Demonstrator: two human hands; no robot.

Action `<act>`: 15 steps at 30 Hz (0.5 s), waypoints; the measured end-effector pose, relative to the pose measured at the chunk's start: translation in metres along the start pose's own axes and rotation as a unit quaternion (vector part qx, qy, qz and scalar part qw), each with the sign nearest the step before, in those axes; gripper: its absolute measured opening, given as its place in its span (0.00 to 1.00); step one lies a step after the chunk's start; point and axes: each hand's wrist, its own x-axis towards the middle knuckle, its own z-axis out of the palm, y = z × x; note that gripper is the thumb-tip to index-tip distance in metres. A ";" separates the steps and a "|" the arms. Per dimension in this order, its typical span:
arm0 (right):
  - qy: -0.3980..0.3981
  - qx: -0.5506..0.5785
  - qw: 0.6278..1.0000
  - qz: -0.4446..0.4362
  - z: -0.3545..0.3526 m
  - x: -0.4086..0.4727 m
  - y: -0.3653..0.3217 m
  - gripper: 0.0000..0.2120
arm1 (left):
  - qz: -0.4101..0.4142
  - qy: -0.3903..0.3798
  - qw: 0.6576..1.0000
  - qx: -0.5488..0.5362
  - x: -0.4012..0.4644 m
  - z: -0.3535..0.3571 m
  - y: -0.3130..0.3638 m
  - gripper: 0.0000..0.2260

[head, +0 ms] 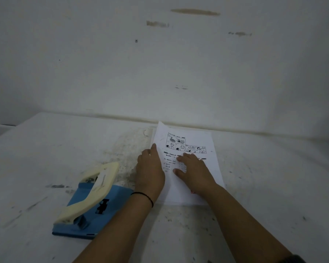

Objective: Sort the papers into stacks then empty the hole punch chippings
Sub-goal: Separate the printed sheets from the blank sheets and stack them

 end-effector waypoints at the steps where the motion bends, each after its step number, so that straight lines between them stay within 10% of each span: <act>1: -0.005 0.014 1.000 0.002 -0.001 0.000 0.000 0.24 | 0.003 0.006 1.000 -0.012 0.000 -0.001 -0.002 0.29; 9: -0.027 0.063 0.998 -0.002 -0.006 -0.004 0.005 0.22 | 0.075 0.043 0.994 -0.065 -0.014 0.001 -0.004 0.27; 15: -0.018 0.083 0.996 -0.006 -0.005 -0.006 0.006 0.22 | -0.019 0.022 0.991 -0.131 -0.012 0.001 0.001 0.26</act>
